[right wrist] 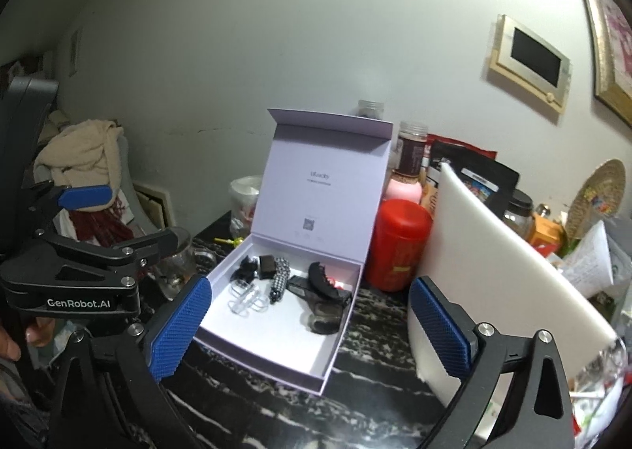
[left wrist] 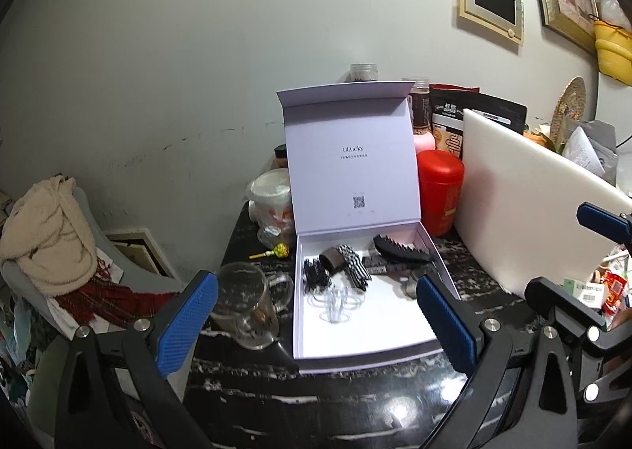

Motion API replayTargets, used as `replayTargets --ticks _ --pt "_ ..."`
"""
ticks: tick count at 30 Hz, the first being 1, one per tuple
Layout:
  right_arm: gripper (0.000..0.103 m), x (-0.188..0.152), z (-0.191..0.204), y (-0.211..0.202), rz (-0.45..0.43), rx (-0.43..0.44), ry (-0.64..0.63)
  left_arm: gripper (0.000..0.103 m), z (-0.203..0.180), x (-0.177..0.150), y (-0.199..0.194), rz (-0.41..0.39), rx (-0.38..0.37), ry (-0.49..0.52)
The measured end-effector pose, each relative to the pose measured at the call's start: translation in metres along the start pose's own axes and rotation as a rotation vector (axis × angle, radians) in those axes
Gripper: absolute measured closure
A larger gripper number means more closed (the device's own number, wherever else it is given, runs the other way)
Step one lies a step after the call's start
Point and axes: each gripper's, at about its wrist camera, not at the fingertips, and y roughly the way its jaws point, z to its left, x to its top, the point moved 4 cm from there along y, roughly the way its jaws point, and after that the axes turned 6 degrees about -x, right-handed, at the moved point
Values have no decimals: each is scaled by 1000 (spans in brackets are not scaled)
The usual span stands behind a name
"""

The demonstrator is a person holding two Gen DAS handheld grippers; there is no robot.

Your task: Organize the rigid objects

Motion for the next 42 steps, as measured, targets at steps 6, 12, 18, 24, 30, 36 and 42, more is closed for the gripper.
replayTargets --ticks 6,12,18,24,30,36,42 --pt "0 -15 -1 -18 13 -10 29 0 -5 -18 -14 8 -9 -2" --pt "0 -35 1 -27 48 -18 44 0 -11 -40 -23 37 -21 -3" --pt "0 -56 2 -36 78 -20 75 0 -15 -57 -28 50 -39 -10" --pt "0 -71 4 -44 92 -38 79 0 -23 -75 -30 71 -69 -7" --pt "0 -82 7 -48 109 -48 71 1 -28 -88 -26 103 -100 -19" --pt "0 -91 7 -47 123 -46 76 1 -27 -97 -26 112 -99 -29" --pt "0 -96 6 -47 131 -51 76 1 -27 -104 -24 131 -102 -31"
